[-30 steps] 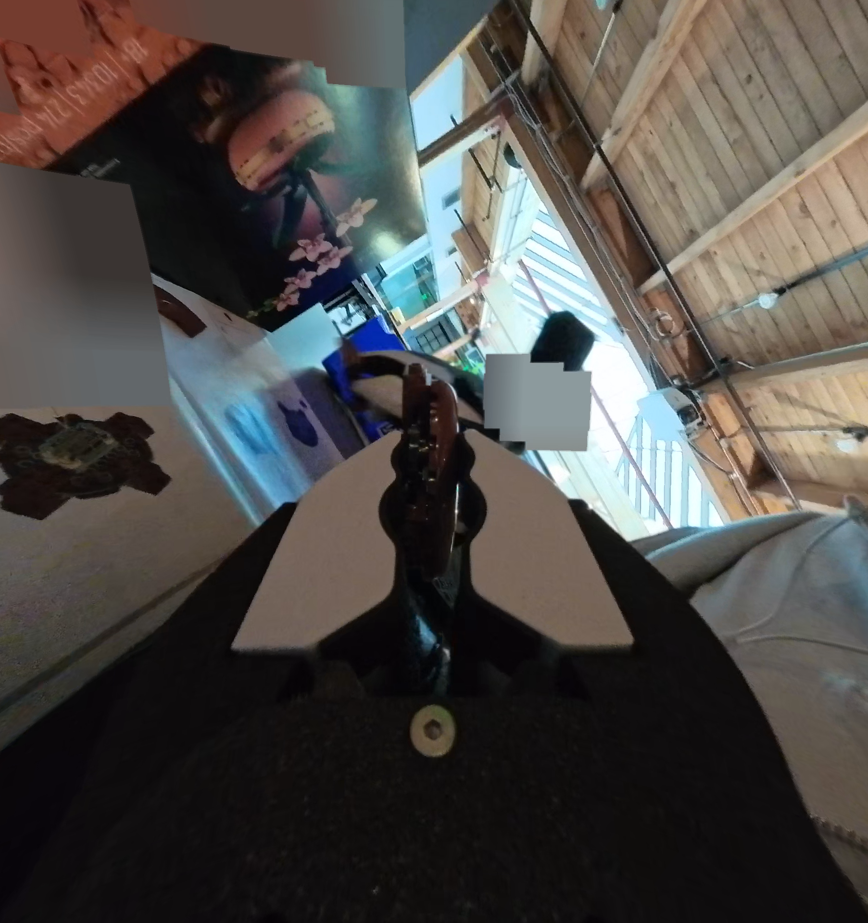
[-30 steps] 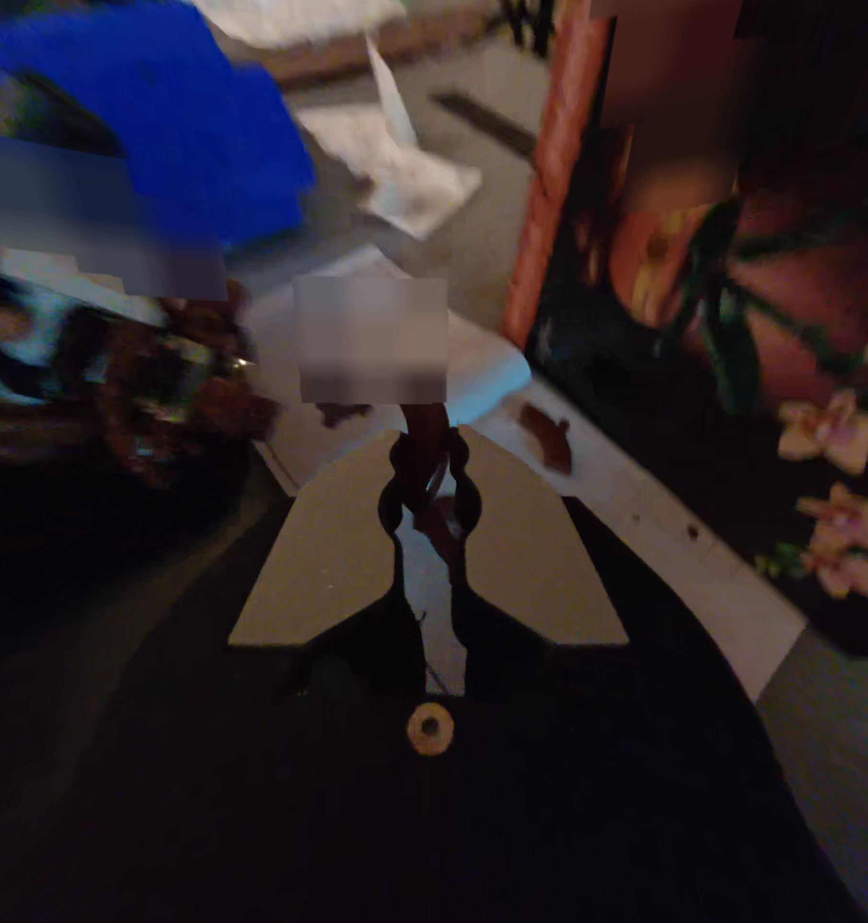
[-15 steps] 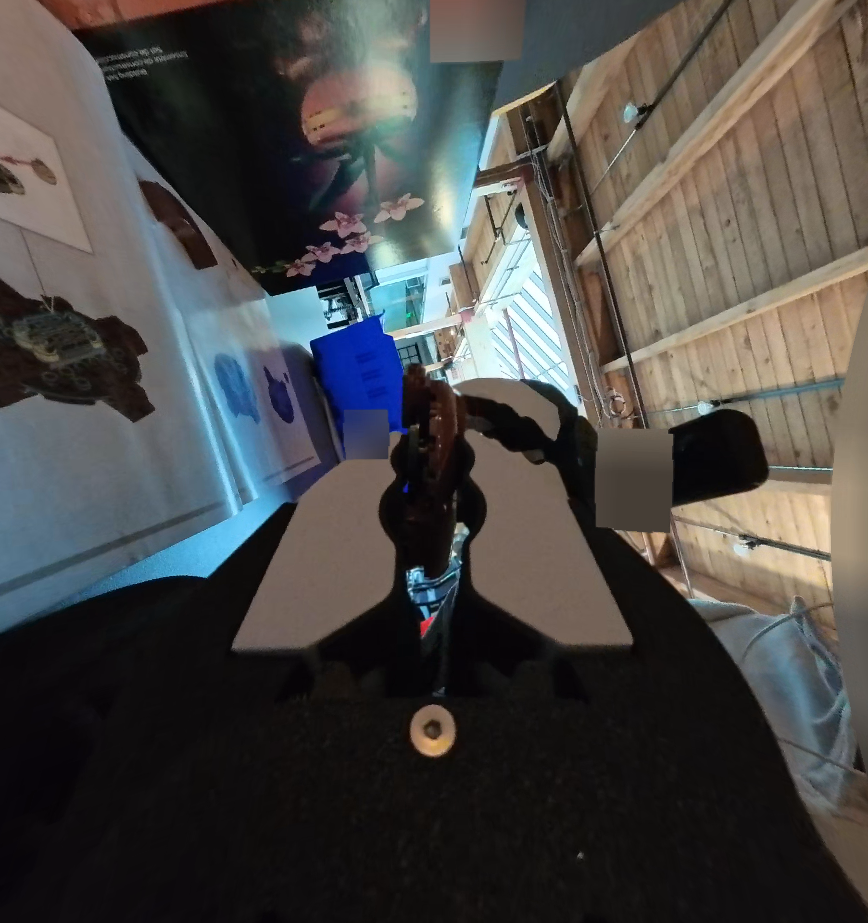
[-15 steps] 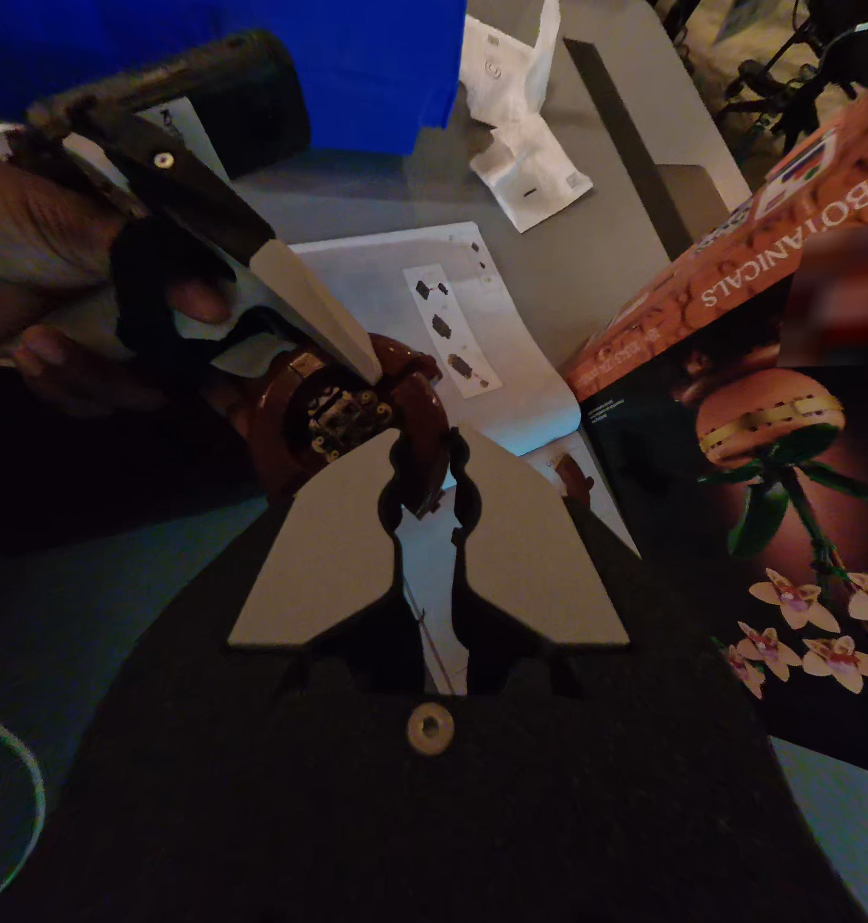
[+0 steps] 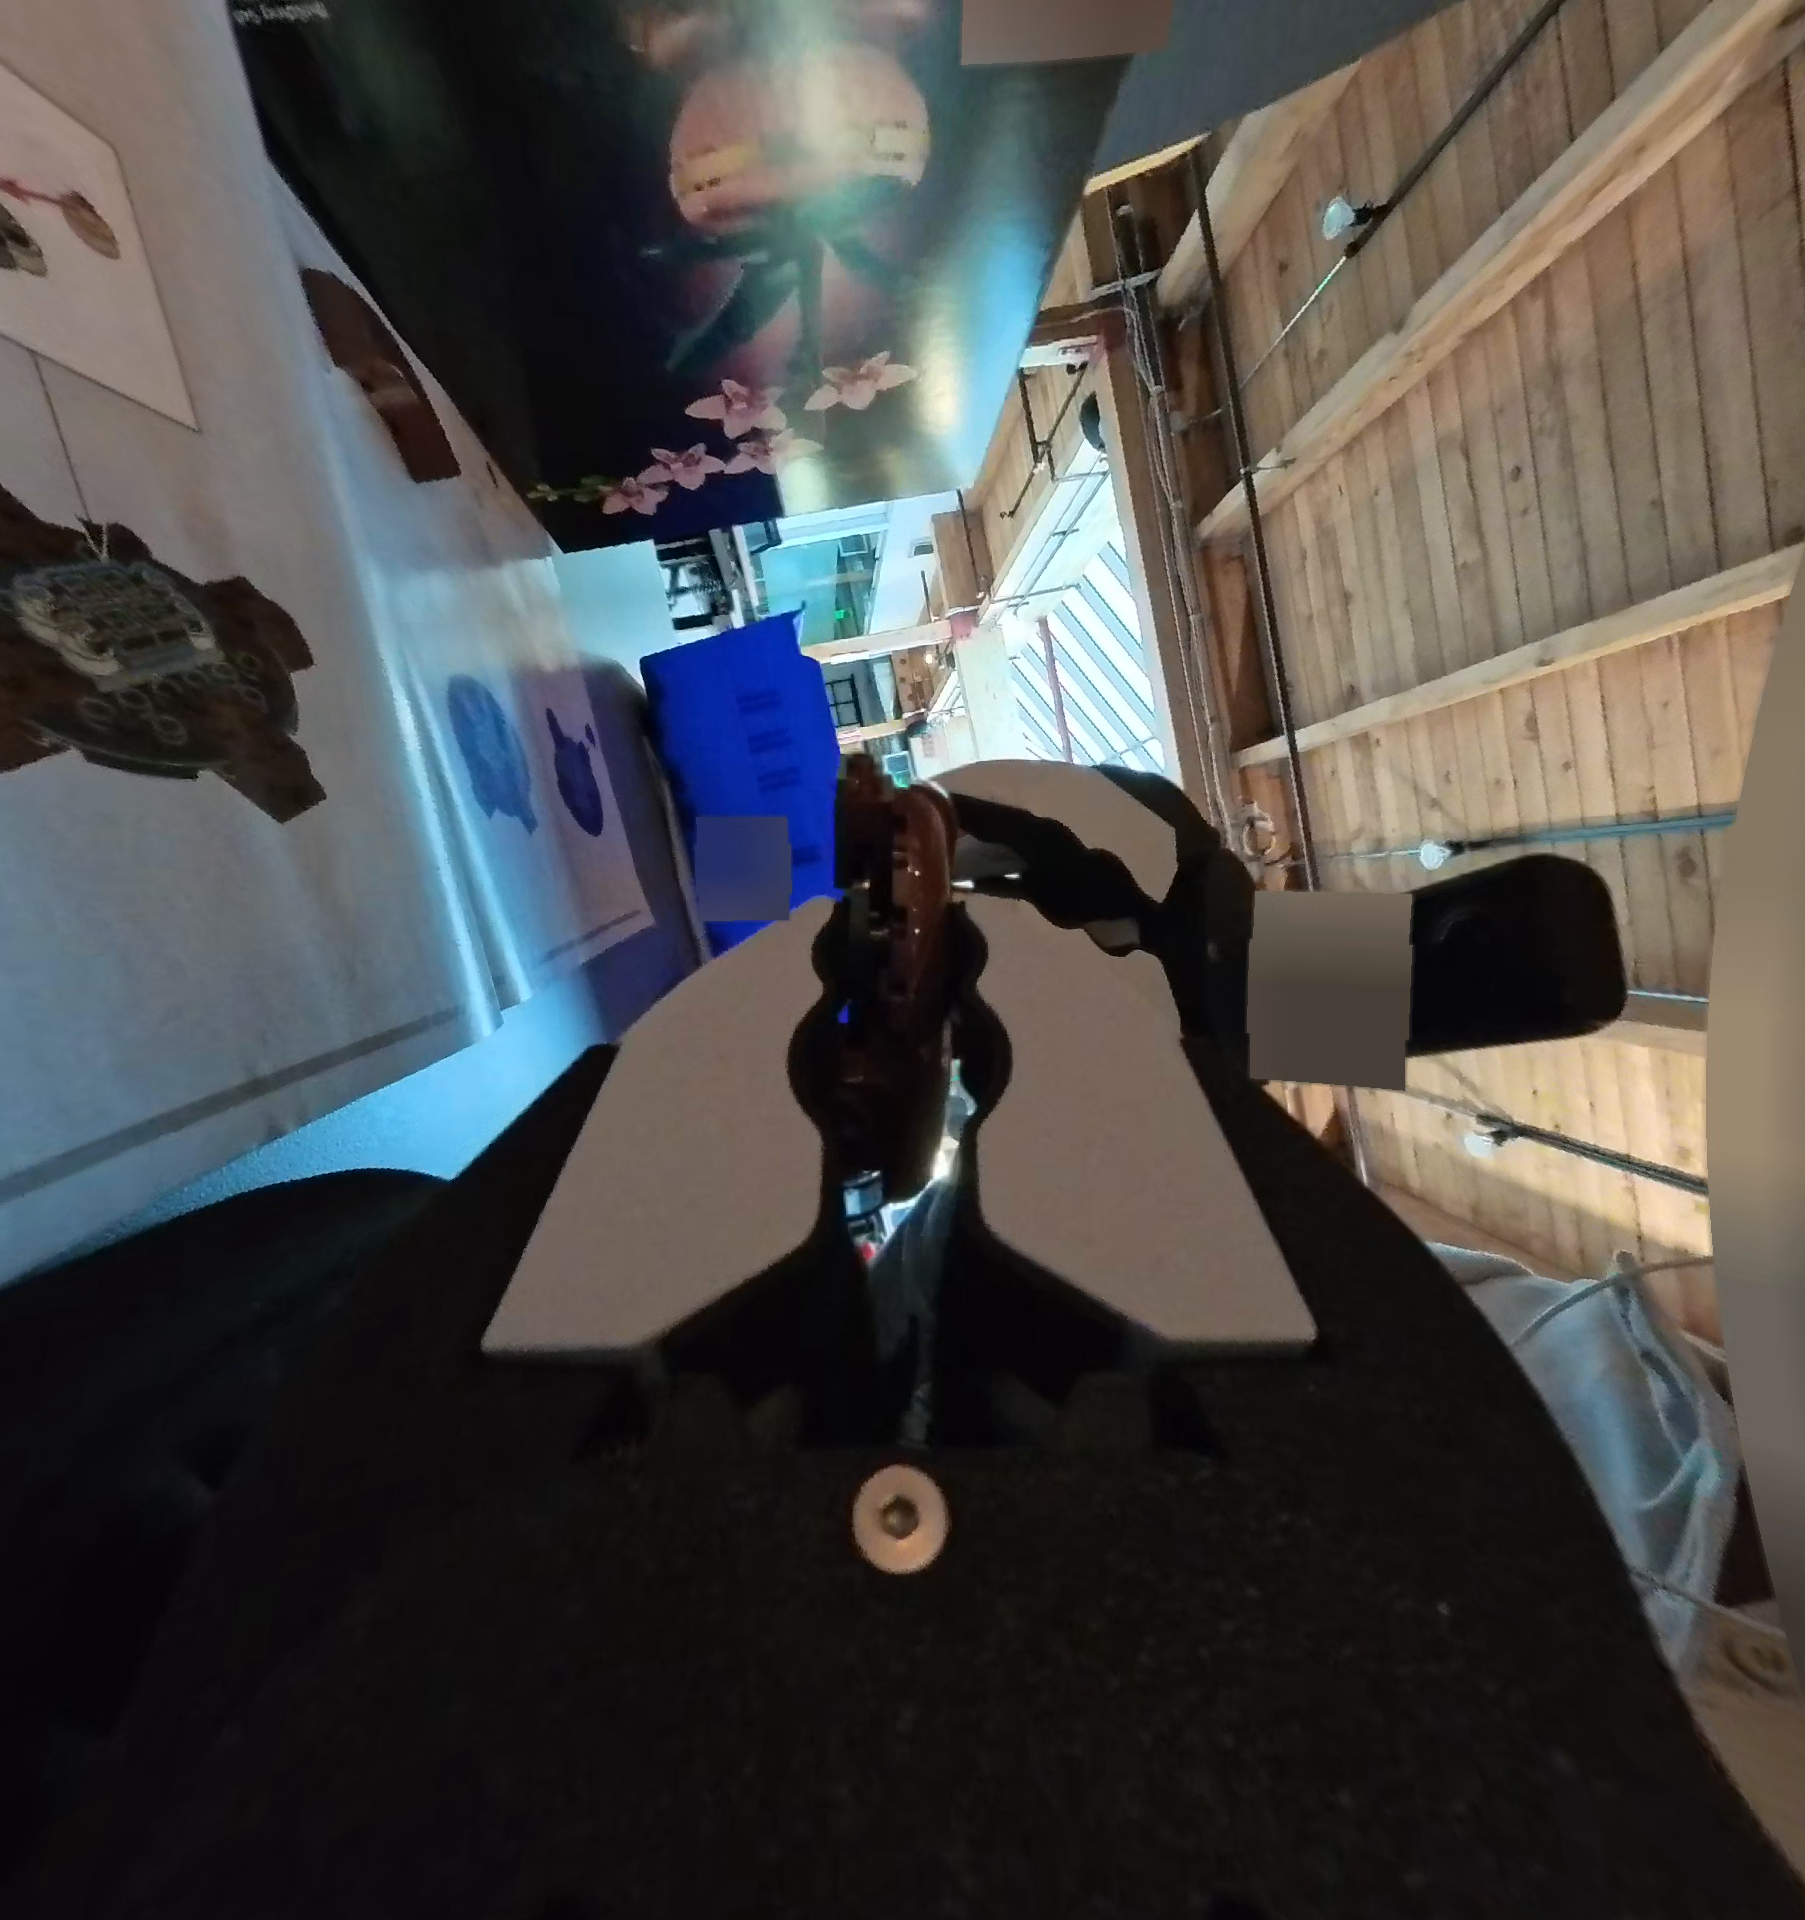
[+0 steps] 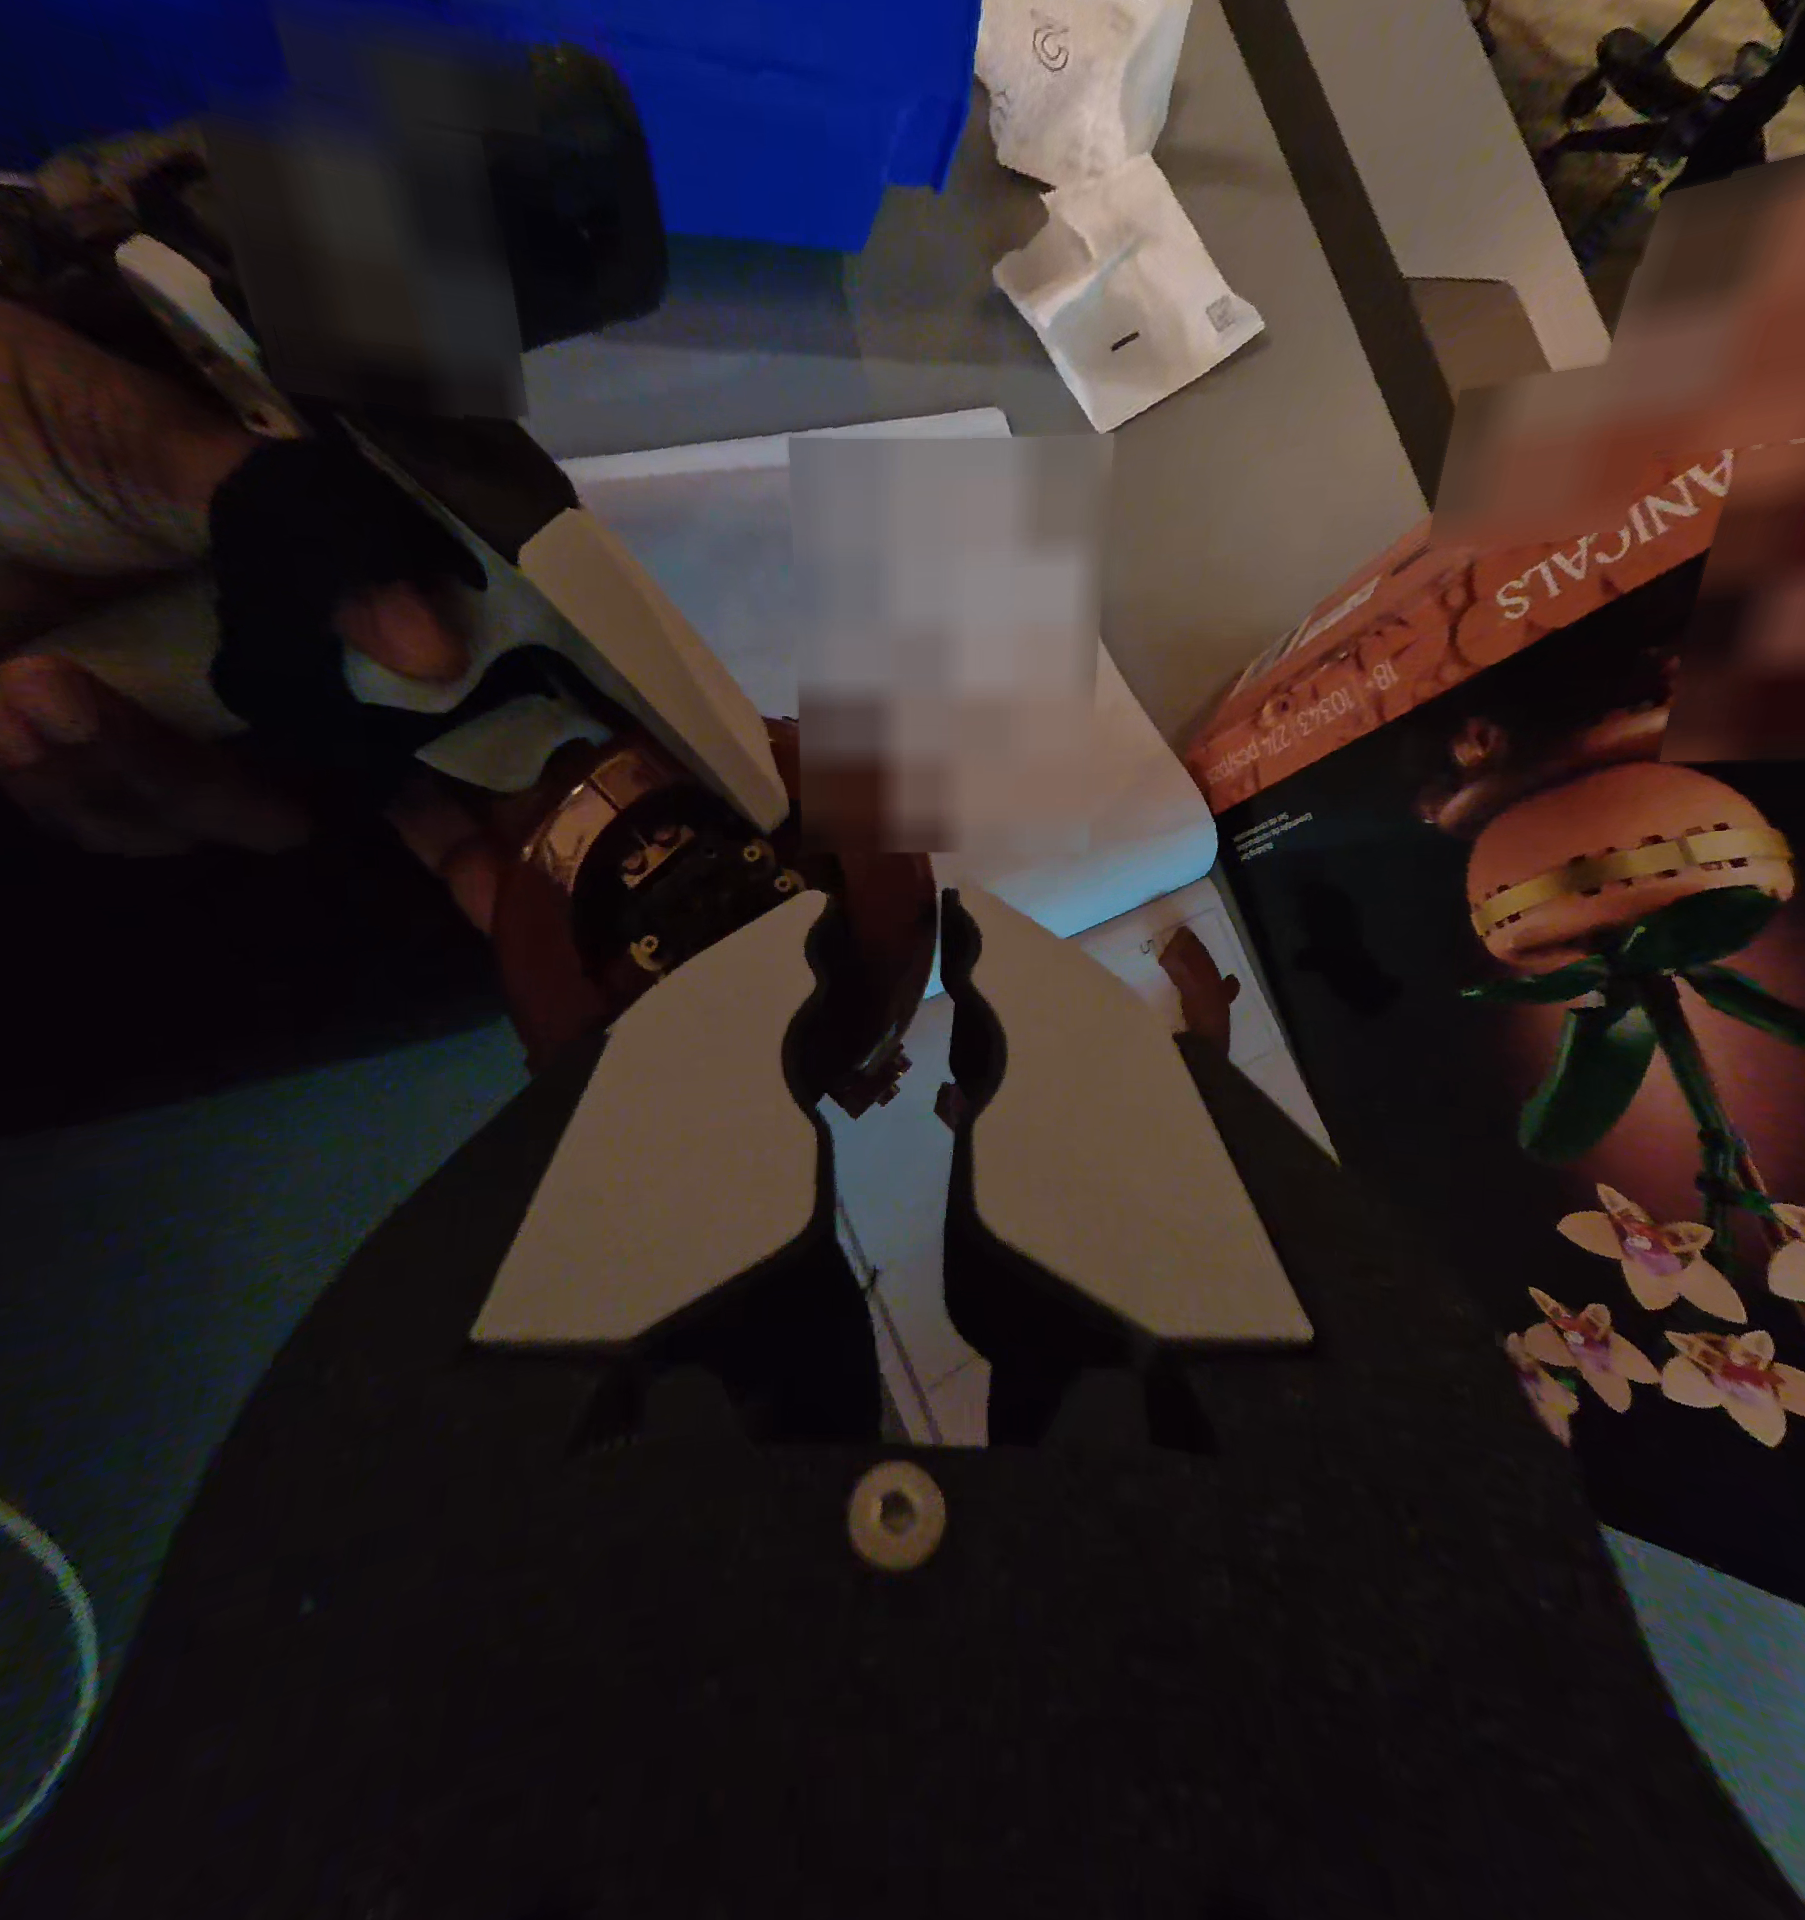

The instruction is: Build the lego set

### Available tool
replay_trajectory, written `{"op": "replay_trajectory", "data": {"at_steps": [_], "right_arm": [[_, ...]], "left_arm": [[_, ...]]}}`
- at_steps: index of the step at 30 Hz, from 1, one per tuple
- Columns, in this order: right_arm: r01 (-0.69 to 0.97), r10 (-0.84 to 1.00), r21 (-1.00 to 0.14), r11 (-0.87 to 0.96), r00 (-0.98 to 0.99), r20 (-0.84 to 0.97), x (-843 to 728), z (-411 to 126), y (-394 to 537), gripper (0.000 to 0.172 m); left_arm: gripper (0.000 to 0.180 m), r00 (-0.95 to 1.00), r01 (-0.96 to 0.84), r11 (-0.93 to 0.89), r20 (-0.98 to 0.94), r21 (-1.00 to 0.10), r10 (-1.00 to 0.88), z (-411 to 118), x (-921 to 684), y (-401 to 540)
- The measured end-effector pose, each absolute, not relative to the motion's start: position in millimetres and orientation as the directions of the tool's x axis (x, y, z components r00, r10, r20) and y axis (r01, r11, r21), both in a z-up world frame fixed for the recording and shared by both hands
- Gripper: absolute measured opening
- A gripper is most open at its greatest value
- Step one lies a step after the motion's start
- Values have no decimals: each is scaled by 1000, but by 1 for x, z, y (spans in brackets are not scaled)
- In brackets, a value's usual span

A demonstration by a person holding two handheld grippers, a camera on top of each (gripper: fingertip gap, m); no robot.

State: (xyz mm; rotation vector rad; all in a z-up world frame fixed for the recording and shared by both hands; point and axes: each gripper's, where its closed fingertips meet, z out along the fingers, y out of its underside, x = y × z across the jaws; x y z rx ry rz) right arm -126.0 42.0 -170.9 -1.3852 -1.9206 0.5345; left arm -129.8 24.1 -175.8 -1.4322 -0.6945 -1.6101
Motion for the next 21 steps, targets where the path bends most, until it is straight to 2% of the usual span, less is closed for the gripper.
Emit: {"op": "replay_trajectory", "data": {"at_steps": [14,18,21], "right_arm": [[642,964,-719,265,-197,179,-123,-168,39,30],[598,980,-790,133,-198,15,-119,-158,38,39],[512,946,-850,-119,-201,-253,-116,-139,47,46]], "left_arm": [[17,-42,859,-504,970,-88,-241,-173,-129,22],[17,-46,859,-505,968,-87,-246,-172,-129,21],[17,-38,850,-514,962,-111,-270,-169,-127,20]]}}
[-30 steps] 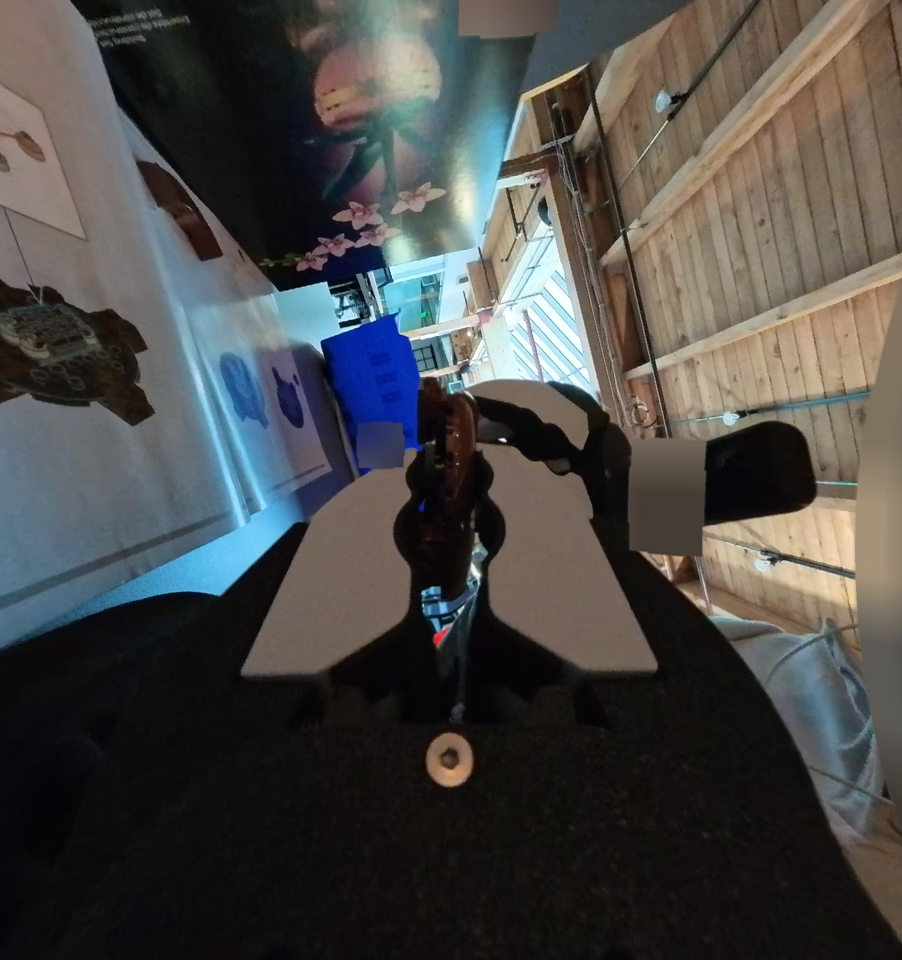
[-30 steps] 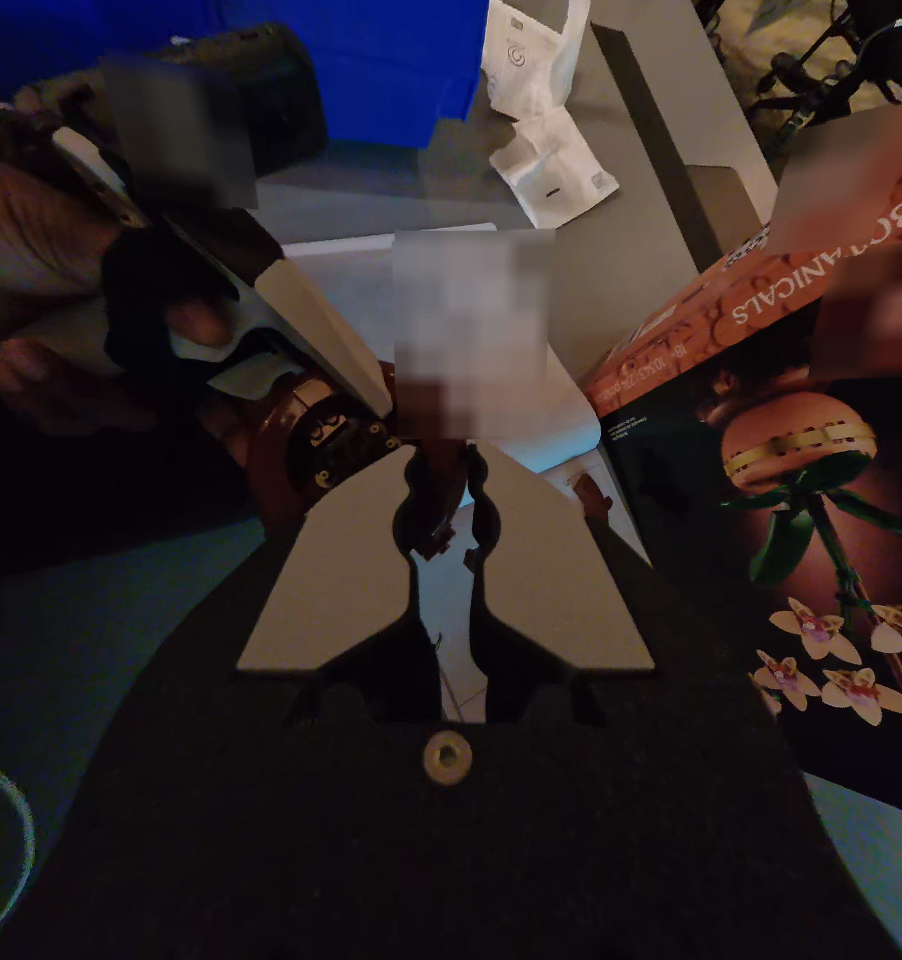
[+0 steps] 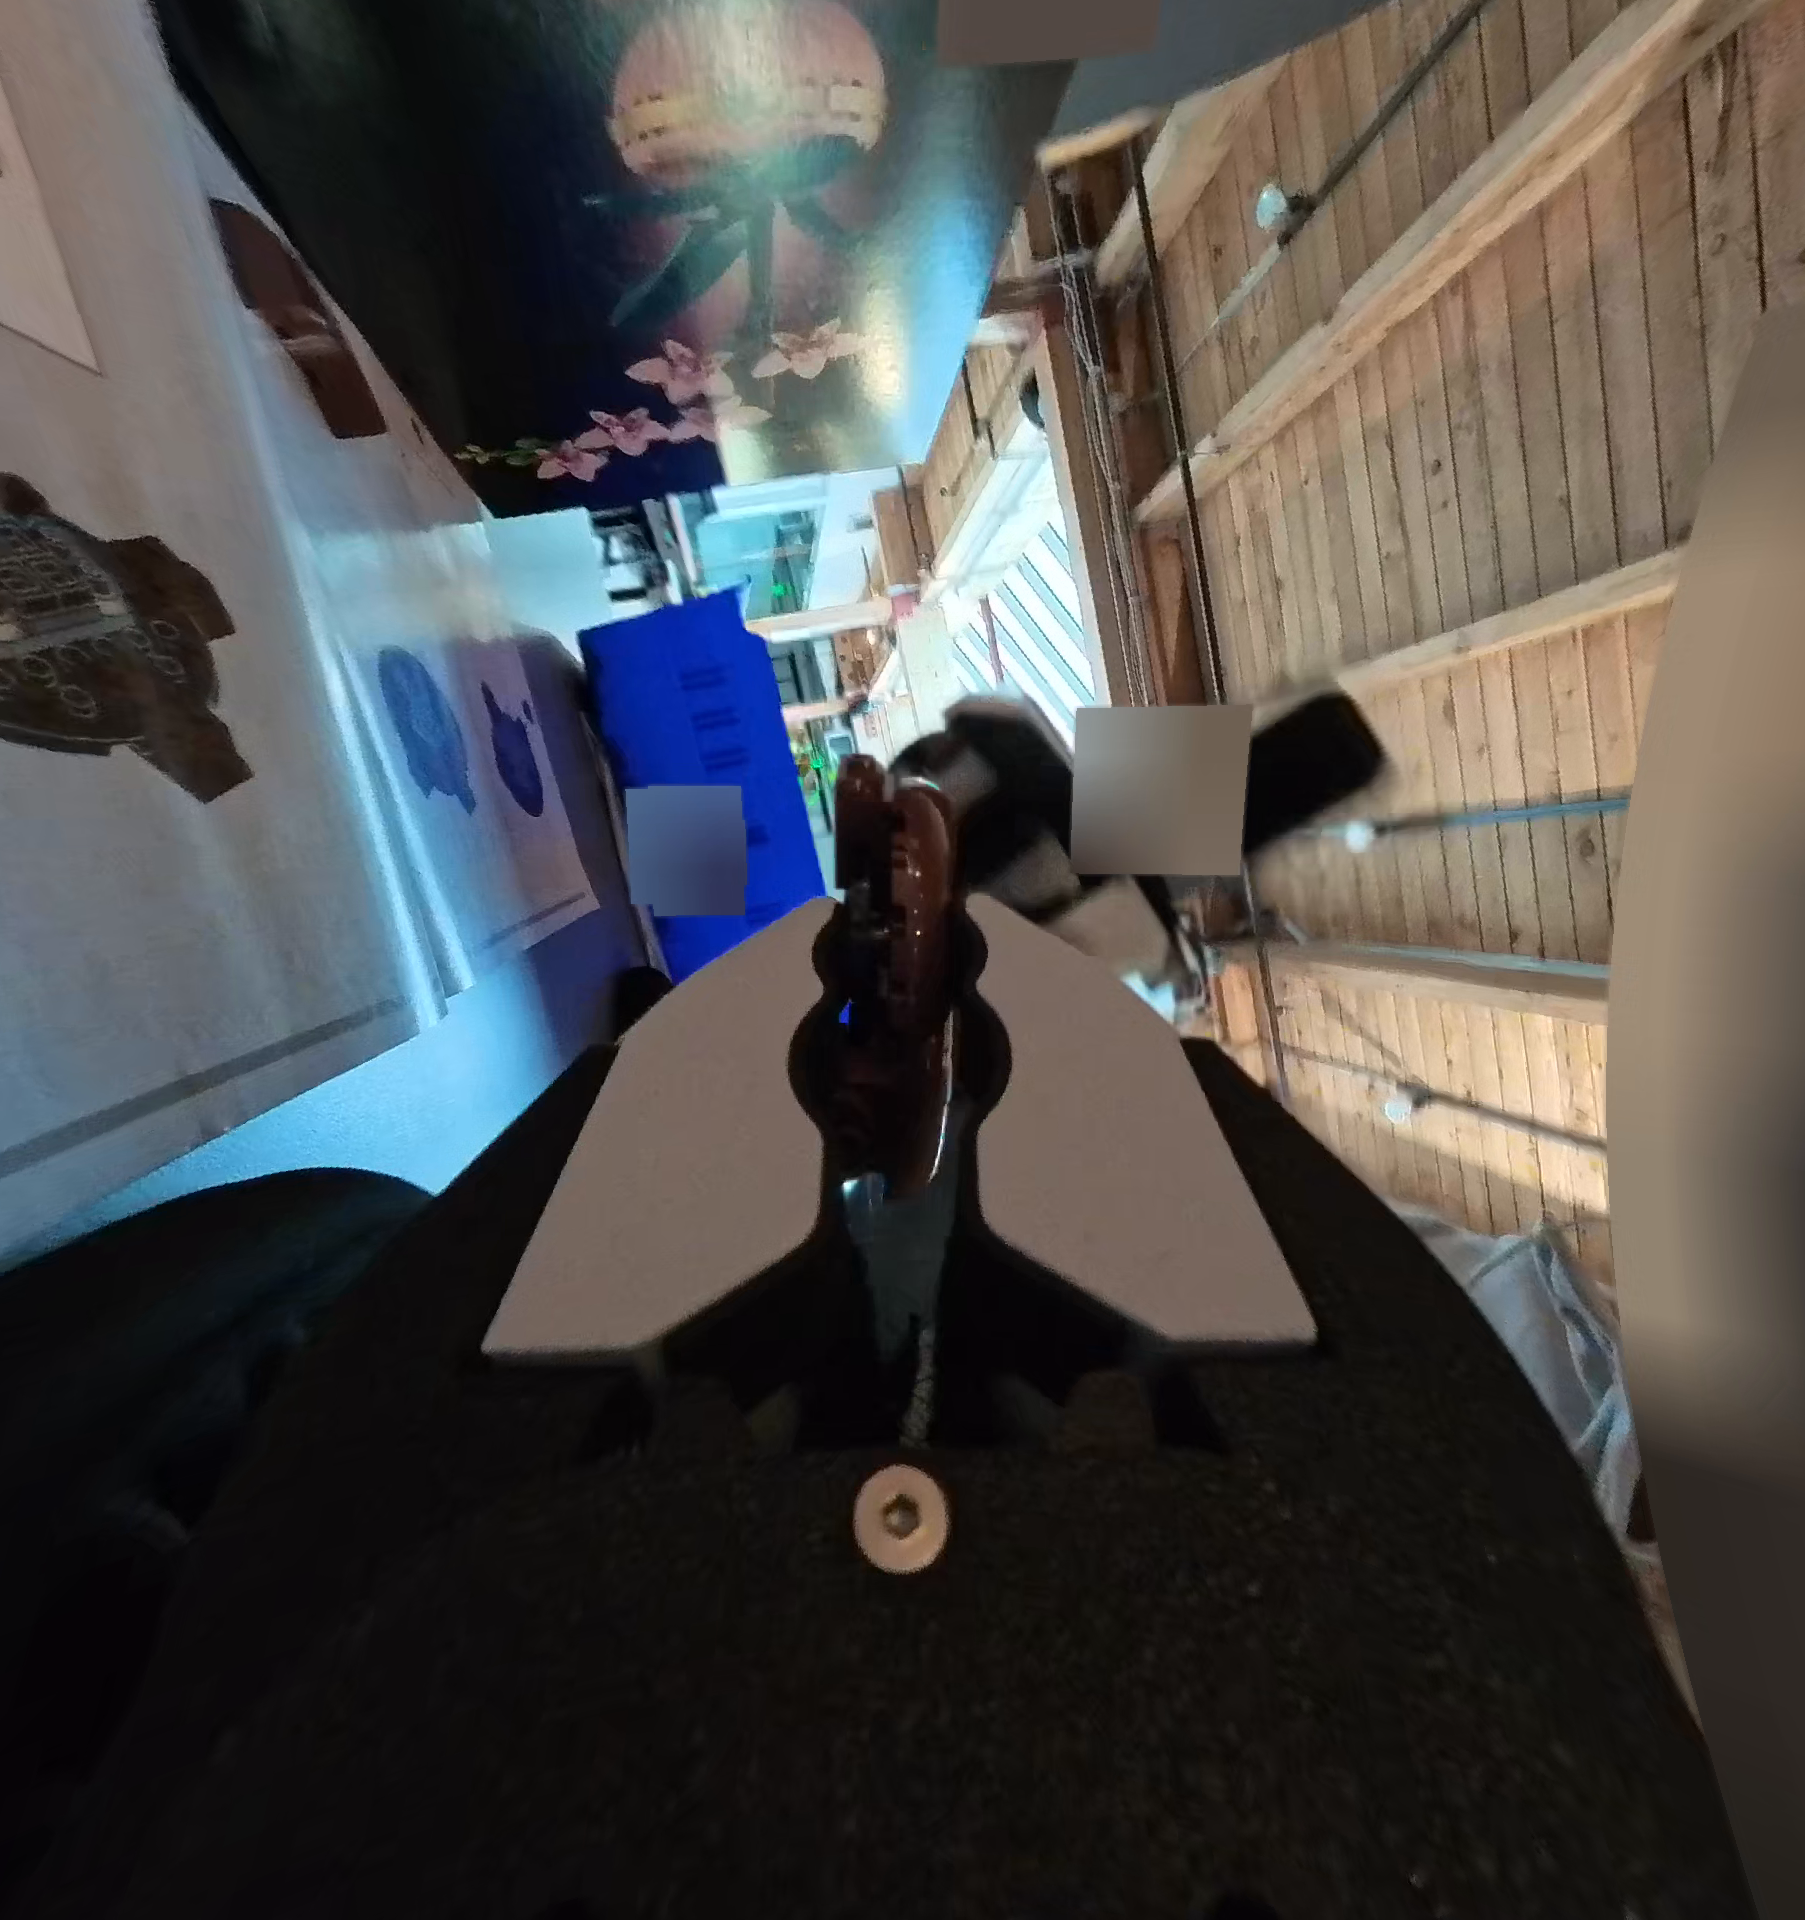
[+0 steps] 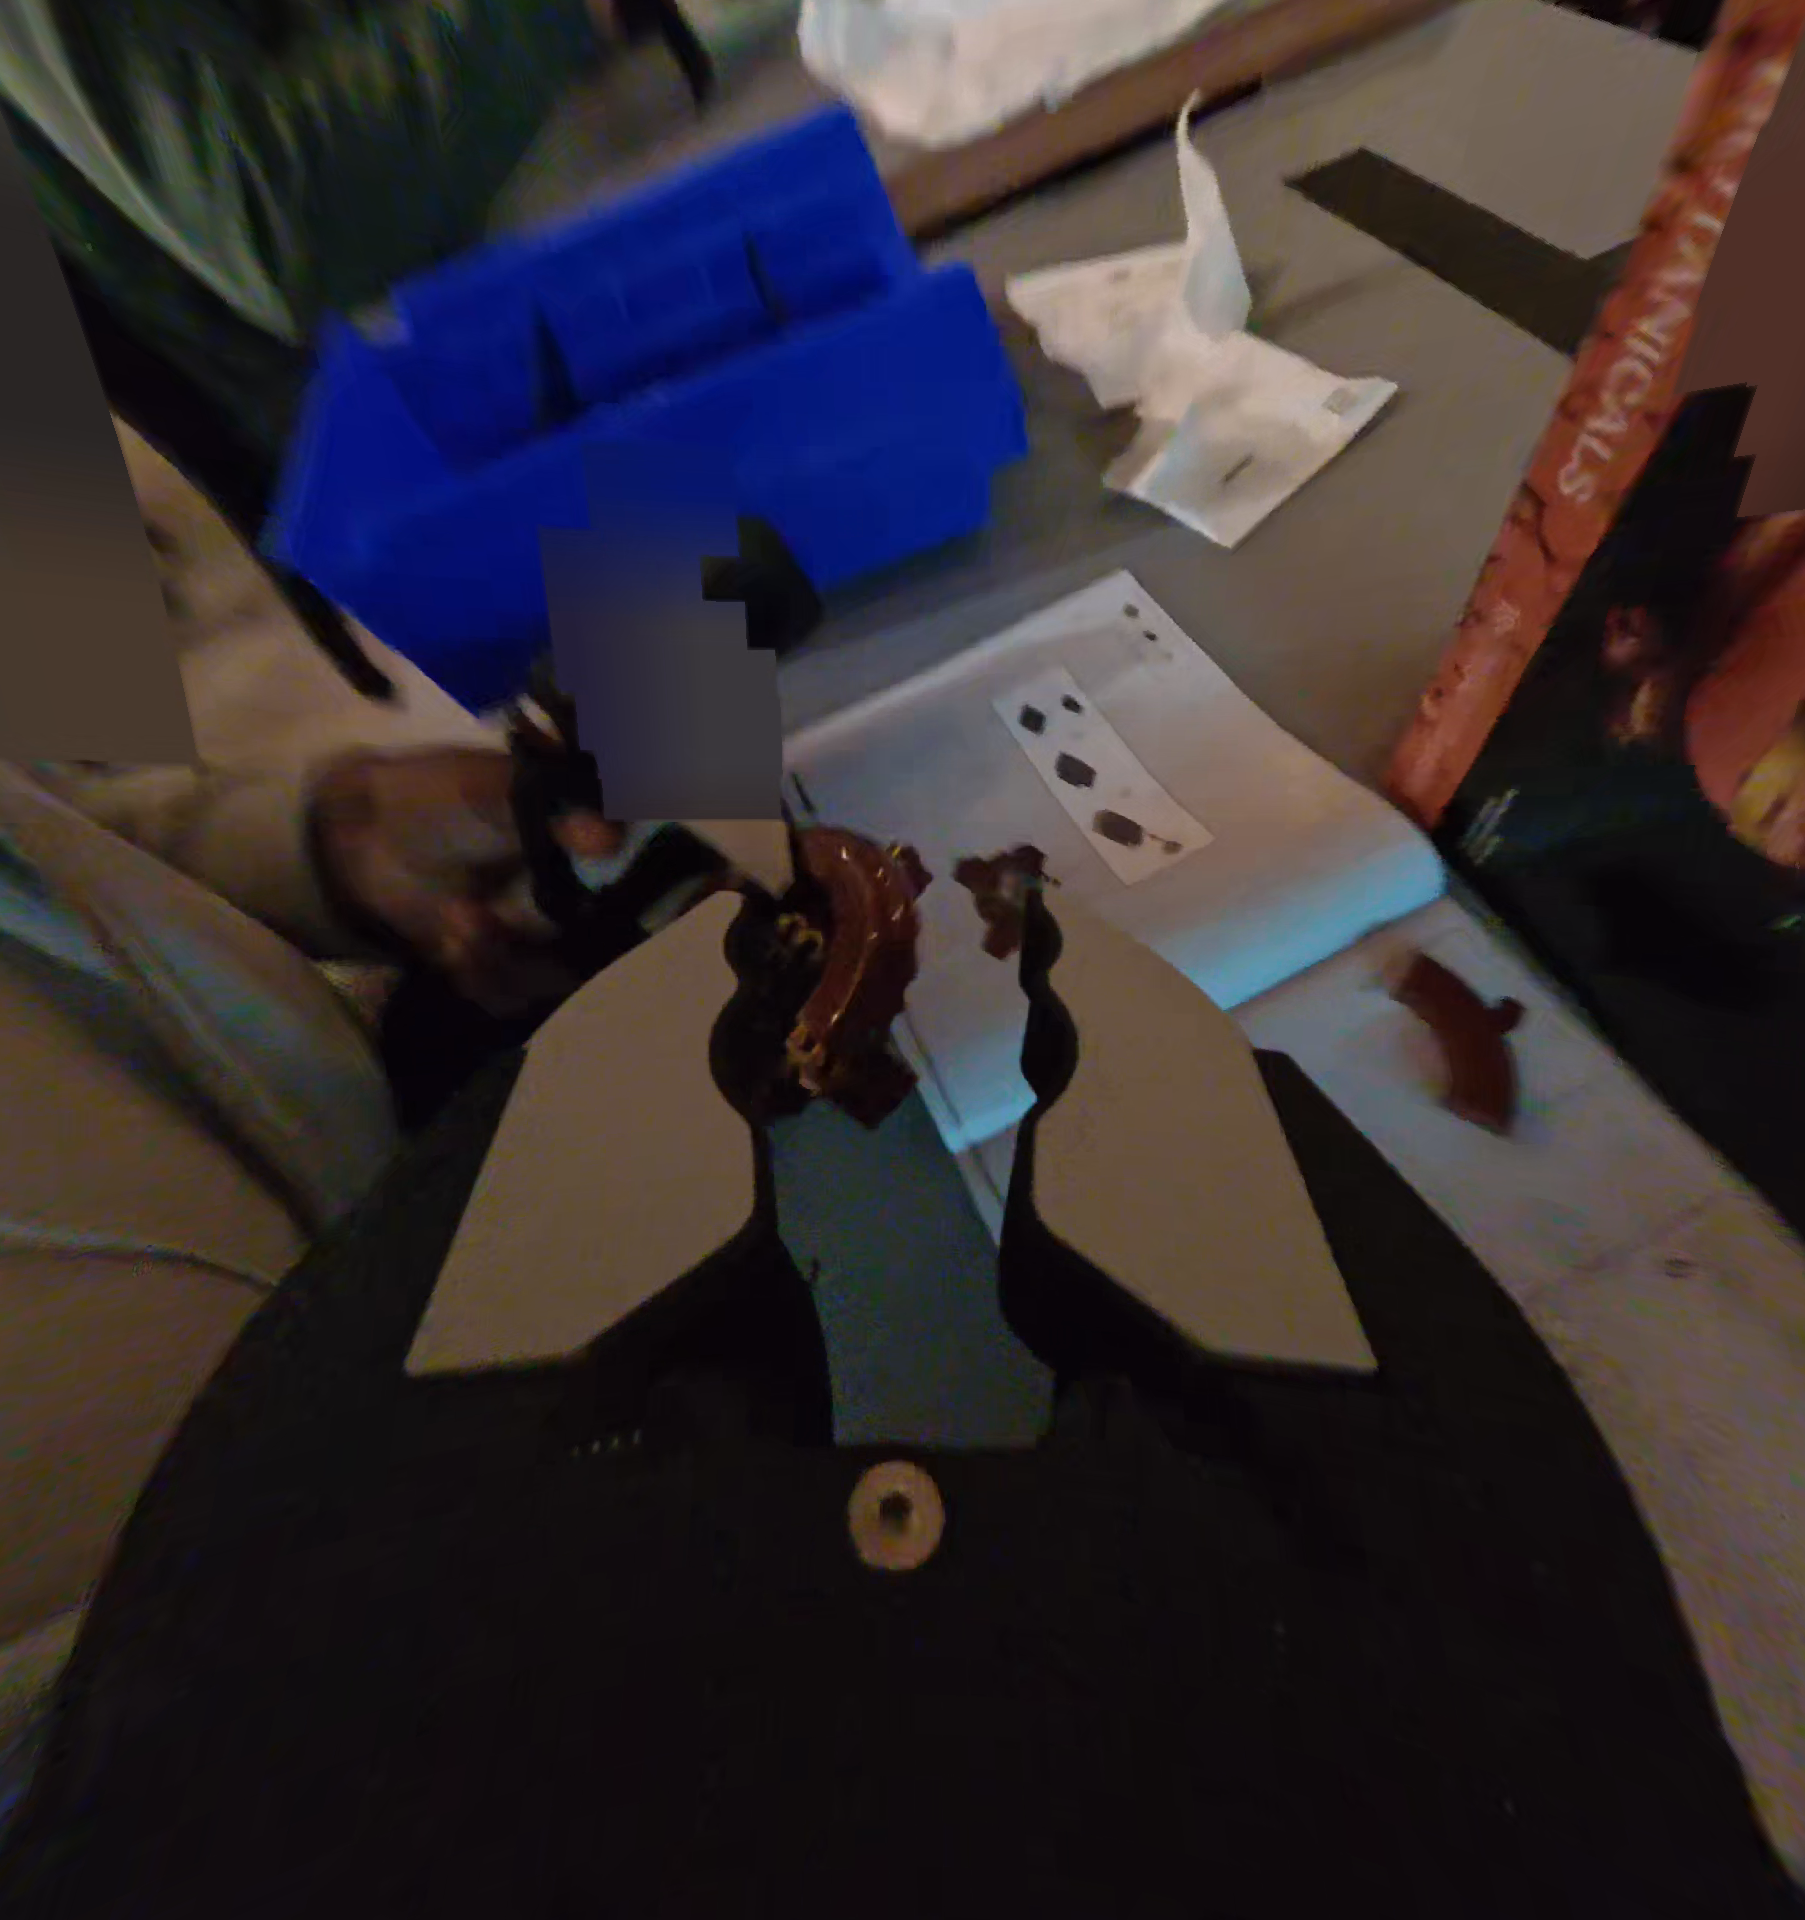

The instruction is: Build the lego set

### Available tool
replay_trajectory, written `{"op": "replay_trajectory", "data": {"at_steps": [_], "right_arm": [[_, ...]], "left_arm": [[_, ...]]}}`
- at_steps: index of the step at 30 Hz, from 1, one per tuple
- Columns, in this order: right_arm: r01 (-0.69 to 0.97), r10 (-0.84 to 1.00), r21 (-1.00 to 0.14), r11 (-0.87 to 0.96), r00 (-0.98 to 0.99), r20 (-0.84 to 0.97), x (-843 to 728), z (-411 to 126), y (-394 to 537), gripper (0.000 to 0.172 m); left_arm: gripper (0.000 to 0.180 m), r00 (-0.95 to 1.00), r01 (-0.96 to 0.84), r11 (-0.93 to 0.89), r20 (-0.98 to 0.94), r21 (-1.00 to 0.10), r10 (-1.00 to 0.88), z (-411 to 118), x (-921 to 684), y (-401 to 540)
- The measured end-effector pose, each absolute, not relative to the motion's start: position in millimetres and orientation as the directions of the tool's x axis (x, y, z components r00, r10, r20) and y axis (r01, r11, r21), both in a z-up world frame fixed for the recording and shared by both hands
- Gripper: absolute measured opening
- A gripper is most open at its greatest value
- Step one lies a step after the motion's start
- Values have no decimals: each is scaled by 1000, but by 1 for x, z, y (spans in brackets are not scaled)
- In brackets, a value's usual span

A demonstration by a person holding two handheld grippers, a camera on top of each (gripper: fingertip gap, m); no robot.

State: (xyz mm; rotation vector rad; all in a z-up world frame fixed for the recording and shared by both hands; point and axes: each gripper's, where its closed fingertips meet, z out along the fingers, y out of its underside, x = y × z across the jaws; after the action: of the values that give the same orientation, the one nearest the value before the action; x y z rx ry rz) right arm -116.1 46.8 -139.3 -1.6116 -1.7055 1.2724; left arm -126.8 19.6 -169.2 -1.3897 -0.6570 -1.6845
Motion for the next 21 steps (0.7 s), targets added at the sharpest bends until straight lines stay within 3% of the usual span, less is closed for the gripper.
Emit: {"op": "replay_trajectory", "data": {"at_steps": [3,6,15,21], "right_arm": [[478,778,-766,-430,-234,-583,-113,-135,57,49],[546,584,-629,-554,-283,-760,-108,-144,44,45],[617,487,-617,-489,-394,-779,-110,-146,9,22],[567,520,-682,-461,-450,-726,-108,-143,5,19]], "left_arm": [[17,-10,819,-543,940,-188,-341,-160,-117,15],[17,39,804,-532,916,-267,-400,-154,-113,12],[17,136,742,-534,871,-406,-472,-150,-103,5],[17,322,624,-492,773,-607,-546,-147,-101,0]]}}
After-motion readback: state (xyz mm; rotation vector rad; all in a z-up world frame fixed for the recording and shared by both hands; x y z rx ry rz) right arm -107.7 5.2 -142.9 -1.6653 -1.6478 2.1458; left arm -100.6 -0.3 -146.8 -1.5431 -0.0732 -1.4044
